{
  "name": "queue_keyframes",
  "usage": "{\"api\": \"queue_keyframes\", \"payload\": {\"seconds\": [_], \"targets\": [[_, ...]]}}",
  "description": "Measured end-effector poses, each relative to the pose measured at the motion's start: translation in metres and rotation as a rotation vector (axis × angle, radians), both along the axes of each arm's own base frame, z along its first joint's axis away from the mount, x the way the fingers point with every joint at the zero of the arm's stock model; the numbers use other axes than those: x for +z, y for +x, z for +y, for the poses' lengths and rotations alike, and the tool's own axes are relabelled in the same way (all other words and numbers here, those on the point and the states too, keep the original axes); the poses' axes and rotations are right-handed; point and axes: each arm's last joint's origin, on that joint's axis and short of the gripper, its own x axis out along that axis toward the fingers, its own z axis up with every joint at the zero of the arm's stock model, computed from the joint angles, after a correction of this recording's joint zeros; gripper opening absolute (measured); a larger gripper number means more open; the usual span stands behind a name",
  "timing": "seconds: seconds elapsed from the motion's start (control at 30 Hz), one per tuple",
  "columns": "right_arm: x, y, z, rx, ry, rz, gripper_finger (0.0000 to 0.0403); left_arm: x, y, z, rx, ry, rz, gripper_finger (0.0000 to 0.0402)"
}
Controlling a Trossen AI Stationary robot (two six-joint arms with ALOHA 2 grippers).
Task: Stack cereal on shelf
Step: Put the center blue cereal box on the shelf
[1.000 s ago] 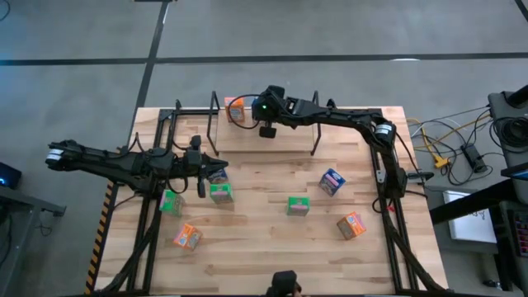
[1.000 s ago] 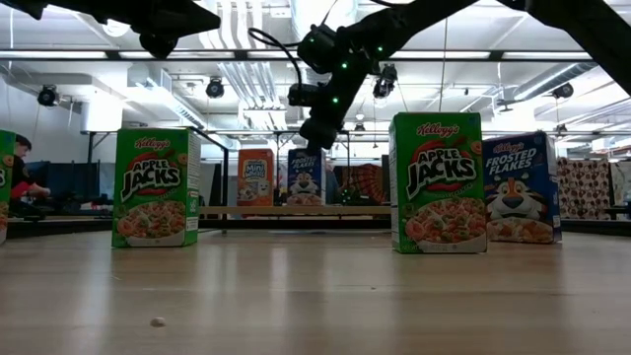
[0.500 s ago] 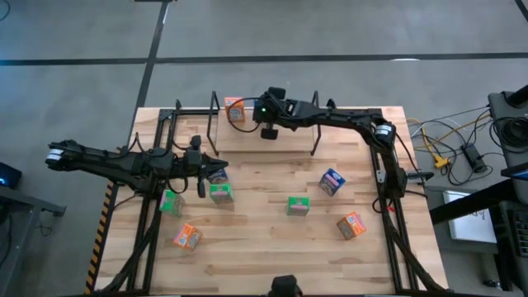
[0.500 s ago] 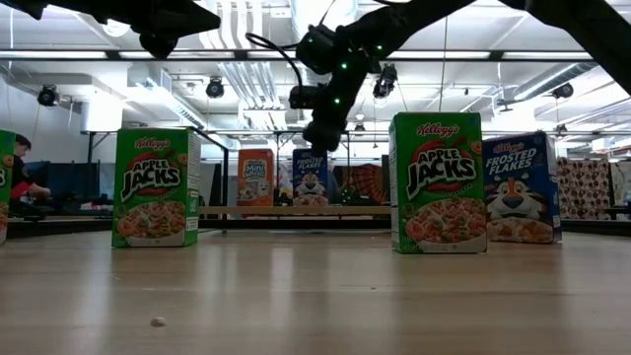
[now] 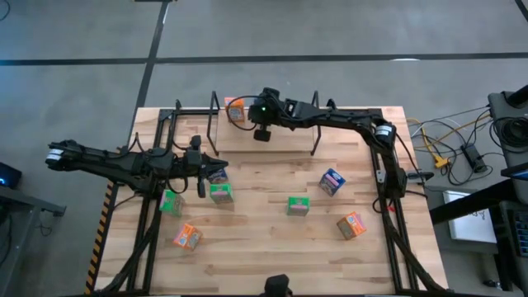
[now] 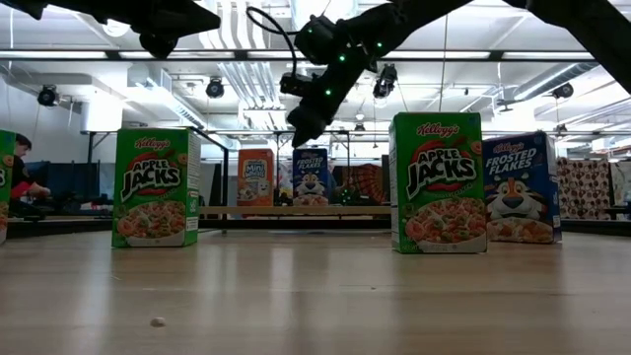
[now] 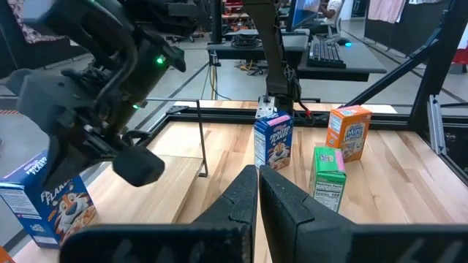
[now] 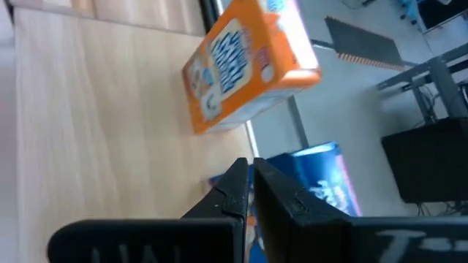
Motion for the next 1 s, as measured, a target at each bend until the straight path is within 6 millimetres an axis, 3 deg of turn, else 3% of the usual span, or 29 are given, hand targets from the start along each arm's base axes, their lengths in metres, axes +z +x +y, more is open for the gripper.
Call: {"api": "queue_keyframes", "payload": {"seconds": [0.2, 1.0], "targets": [[0.0013, -0.0031, -0.0098, -0.024, -0.008, -0.016, 0.0013, 0.0005, 0.0001, 0.0, 0.0, -0.004, -0.006, 0.0], [-0.0085, -0.0038, -0.0102, -0.022, 0.034, -0.008, 0.0013, 0.0005, 0.0001, 0.0, 0.0, -0.004, -0.006, 0.0]]}}
